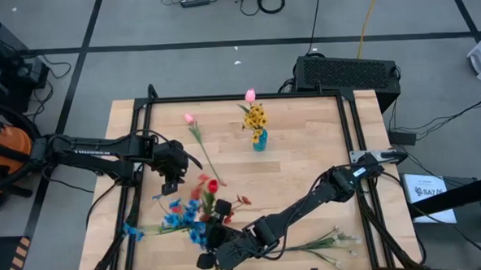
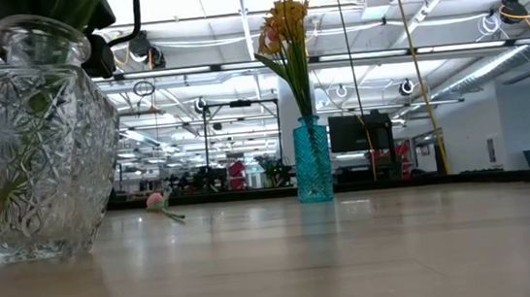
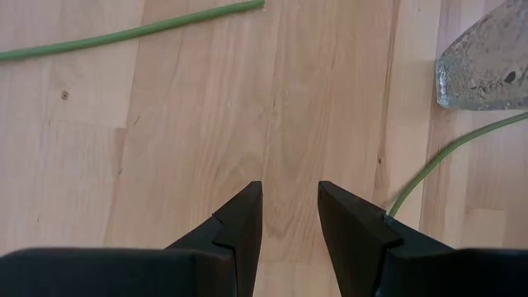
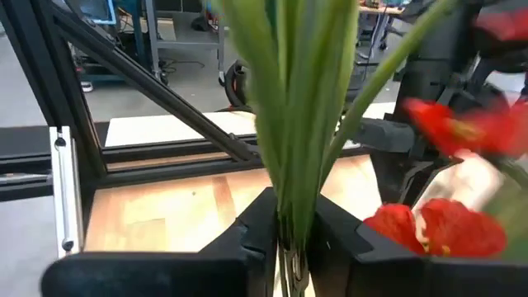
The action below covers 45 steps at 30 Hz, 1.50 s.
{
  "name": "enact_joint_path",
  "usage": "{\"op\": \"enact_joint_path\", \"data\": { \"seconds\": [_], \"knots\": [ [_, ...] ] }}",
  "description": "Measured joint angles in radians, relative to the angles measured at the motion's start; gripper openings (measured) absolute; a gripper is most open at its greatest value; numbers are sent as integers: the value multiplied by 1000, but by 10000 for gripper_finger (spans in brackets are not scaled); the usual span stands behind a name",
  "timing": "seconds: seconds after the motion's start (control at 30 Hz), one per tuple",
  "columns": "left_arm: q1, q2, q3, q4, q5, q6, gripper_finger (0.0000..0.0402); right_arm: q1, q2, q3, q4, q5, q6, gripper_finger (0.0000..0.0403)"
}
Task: Sort flowers into vase by color
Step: Put the blue flowers into the transparent vase
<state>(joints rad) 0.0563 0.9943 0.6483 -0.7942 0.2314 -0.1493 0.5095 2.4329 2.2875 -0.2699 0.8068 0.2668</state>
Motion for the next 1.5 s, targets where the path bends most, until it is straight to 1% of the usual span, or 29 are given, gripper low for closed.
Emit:
{"op": "enact_joint_path", "data": {
  "seconds": [0.07, 0.17, 0.23, 0.37, 0.5, 0.57, 0.73, 0.97, 1.07, 1.17, 1.3, 1.5],
  "knots": [
    [0, 0, 0, 0, 0, 0, 125, 0, 0, 0, 1, -11, 12, 53],
    [0, 0, 0, -1, 0, 0, 125, 1, 0, 0, 2, -56, 37, 61],
    [0, 0, 0, -1, 0, 0, 125, 0, 0, 0, -2, -58, 59, 66],
    [0, 0, 0, -1, 0, -1, 125, -4, 0, 0, -41, -93, 106, 74],
    [0, 0, 0, -1, 0, -1, 125, -12, 0, 0, -102, -171, 205, 80],
    [0, 0, 0, -1, 0, -2, 125, -21, 0, 0, -116, -211, 230, 82],
    [0, 0, 0, 0, 0, -2, 125, -41, 0, -1, -122, -275, 252, 92],
    [0, 0, 0, 0, 0, -3, 125, -70, -1, -1, -123, -394, 273, 120],
    [0, 0, 0, 0, 0, -3, 125, -75, -2, -1, -129, -422, 250, 131],
    [0, 0, 0, 0, 0, -3, 125, -77, -2, -1, -147, -421, 220, 135],
    [0, 0, 0, 0, 0, -3, 125, -78, -2, -1, -180, -422, 219, 135],
    [0, 0, 0, 1, 0, -2, 125, -79, -2, -1, -164, -422, 244, 136]
  ]
}}
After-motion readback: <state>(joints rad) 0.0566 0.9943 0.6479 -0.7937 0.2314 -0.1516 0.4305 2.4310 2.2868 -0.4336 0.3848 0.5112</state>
